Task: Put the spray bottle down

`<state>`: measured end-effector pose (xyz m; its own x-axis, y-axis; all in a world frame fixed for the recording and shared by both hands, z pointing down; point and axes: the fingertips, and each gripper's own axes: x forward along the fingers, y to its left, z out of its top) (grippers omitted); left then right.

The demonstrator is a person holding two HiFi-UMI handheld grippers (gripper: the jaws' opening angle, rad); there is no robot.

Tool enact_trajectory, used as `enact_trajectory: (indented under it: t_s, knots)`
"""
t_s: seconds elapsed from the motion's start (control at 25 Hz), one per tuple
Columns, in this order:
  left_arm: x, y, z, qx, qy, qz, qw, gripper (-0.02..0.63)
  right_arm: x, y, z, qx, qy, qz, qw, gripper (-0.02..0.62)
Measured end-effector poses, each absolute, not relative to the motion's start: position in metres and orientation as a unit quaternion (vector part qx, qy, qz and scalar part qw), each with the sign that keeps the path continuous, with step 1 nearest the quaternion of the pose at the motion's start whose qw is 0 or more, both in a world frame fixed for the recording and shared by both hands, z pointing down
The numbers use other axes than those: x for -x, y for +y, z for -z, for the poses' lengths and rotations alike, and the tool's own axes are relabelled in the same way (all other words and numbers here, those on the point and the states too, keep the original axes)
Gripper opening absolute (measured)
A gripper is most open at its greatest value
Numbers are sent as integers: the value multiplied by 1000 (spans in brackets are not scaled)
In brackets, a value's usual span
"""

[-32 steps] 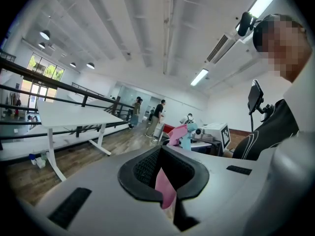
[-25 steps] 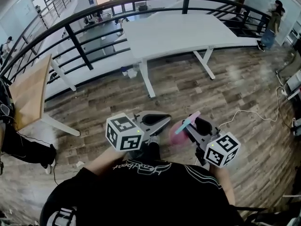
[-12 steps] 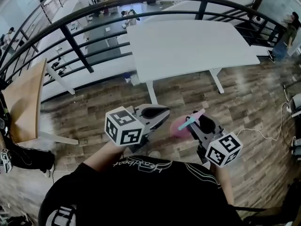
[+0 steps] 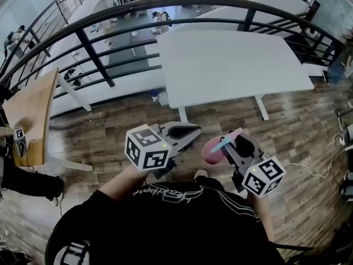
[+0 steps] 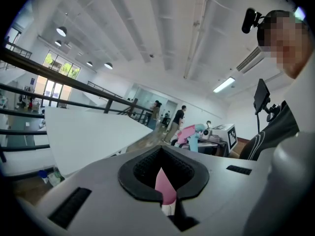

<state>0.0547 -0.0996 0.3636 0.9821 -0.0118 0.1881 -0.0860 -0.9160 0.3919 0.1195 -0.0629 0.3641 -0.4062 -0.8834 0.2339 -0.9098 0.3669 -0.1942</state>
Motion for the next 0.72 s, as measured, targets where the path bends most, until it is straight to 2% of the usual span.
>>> enact_trajectory:
  t_s: [0.32, 0.72]
  knots:
    - [-69, -140, -383, -969, -53, -95, 221, 6, -134, -105, -386, -518, -838, -164, 47, 146]
    - [-134, -235, -402, -960, -83, -101, 248, 6, -200, -207, -399, -491, -850, -180, 59, 146]
